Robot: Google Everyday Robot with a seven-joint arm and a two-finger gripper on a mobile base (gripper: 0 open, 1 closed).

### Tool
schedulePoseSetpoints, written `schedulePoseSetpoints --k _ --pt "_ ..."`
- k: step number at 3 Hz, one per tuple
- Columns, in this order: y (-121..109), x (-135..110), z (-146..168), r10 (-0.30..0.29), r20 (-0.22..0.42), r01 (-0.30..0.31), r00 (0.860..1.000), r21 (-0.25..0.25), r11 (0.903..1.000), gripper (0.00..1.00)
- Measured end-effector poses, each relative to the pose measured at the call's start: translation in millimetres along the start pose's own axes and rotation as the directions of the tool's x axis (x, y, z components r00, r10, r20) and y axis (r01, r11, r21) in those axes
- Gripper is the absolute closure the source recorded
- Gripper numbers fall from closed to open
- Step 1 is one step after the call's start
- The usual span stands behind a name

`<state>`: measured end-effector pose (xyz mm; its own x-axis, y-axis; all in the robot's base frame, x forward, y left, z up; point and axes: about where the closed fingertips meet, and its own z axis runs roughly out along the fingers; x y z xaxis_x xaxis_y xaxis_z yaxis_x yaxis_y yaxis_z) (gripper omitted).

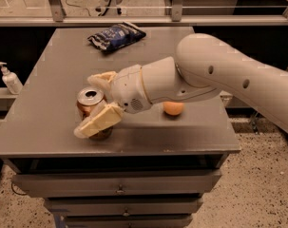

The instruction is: Move orange can near blue chip bag

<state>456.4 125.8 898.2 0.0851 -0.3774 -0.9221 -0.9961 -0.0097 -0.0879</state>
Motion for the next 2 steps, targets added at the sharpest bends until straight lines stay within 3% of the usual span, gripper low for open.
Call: schedulePoseSetpoints --k 2 --pt "-18 4 -5 -0.01 0.01 0.01 1.0 0.011 0.9999 0.65"
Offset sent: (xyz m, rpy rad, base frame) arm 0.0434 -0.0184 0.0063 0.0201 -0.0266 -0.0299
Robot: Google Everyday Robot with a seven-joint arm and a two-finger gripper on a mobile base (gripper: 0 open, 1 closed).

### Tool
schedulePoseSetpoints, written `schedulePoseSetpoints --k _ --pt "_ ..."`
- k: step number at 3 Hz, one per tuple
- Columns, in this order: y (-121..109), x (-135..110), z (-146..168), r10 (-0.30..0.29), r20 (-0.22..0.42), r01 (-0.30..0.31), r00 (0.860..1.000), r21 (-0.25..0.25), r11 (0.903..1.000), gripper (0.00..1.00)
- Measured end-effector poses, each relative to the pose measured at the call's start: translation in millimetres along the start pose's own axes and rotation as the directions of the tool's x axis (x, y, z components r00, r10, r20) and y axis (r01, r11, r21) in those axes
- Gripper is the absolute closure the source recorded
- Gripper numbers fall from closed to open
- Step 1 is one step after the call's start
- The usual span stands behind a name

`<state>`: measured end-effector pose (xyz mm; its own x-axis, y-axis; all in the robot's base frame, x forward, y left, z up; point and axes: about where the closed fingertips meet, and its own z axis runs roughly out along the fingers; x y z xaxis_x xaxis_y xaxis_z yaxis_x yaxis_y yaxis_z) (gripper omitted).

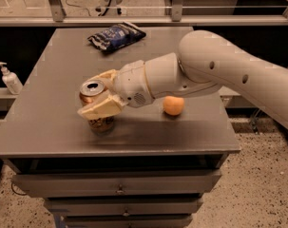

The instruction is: Move orange can near blue chip bag

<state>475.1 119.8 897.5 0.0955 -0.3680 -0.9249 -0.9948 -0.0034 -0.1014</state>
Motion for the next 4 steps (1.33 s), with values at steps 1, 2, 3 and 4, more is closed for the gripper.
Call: schedulePoseSetpoints --k 1,2,3,4 --pt "-35 -2 -19 -0.01 -0.008 0.01 1.0 0.03 0.9995 0.87" --pt "-59 -31 -43 -0.057 0.019 0.055 0.998 0.093 0.9942 1.0" --pt "-58 -31 -42 -0.057 0.019 0.055 0.998 0.091 0.9944 1.0" --pt "-57 -34 -55 -0.092 0.012 0.089 0.996 0.147 0.985 1.0"
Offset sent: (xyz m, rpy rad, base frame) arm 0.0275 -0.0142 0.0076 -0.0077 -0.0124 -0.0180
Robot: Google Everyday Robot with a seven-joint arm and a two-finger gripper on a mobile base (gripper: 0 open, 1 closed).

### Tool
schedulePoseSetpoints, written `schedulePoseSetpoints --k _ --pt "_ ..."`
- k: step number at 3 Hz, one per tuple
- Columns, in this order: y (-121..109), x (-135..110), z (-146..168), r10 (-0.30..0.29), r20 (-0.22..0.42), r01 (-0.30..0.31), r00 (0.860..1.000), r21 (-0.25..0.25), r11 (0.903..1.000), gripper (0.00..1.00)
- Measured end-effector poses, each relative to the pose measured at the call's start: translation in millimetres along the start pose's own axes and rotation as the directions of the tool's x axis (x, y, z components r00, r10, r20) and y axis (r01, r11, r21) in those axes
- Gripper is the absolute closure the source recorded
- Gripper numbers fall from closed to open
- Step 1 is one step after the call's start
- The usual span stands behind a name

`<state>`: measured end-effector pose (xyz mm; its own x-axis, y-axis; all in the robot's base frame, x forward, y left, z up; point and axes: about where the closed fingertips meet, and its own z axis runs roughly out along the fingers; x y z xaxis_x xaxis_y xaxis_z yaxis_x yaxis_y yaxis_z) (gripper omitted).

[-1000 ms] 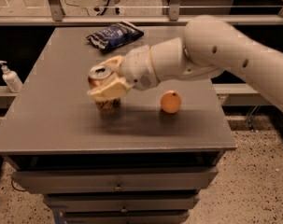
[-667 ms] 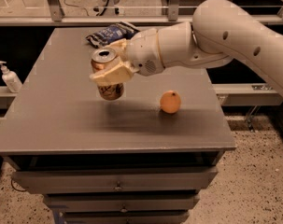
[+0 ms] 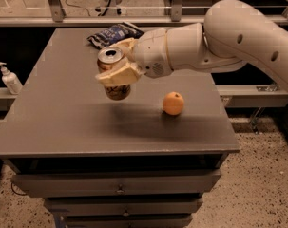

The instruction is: Move orange can near blue chip bag

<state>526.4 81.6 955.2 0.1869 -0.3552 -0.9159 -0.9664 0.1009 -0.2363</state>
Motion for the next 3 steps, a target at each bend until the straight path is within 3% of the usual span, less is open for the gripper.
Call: schedulePoseSetpoints --k 1,2,3 --pt "-32 5 -33 -0.062 -0.03 0.065 0.998 0.09 0.9939 1.0" --pt "-103 -5 -77 -0.136 -0.054 0.144 0.989 0.216 0.9658 1.0" --pt "-171 10 -84 -0.142 -0.059 0.153 0.988 0.259 0.9538 1.0"
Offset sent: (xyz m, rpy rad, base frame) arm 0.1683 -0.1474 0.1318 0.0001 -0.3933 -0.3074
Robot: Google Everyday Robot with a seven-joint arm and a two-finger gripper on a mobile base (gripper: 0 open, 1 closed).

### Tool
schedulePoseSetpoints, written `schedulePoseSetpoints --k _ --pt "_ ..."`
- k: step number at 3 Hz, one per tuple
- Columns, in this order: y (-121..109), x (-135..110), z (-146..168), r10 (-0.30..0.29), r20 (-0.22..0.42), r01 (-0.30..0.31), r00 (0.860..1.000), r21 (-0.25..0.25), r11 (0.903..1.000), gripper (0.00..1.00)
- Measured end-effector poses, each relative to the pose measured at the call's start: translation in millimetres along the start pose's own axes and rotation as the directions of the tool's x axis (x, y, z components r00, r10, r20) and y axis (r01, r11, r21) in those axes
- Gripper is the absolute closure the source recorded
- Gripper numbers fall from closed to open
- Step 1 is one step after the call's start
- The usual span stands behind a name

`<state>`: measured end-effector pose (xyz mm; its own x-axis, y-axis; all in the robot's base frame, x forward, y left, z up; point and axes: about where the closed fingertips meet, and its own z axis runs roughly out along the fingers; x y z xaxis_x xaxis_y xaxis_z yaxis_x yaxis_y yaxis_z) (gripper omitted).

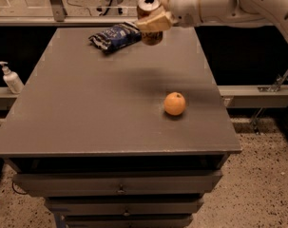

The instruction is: Move orange can near blue chip bag

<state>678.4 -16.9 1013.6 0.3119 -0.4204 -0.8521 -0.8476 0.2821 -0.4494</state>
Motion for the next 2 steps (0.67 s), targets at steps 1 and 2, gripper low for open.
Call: schedulePoseSetpoints --k 1,2 --pt "-33 37 47 0.053 0.006 -0.053 0.999 -0.034 0.998 1.0" --pt "-55 62 96 0.085 0.026 -0.083 0.996 -0.065 0.9944 1.0"
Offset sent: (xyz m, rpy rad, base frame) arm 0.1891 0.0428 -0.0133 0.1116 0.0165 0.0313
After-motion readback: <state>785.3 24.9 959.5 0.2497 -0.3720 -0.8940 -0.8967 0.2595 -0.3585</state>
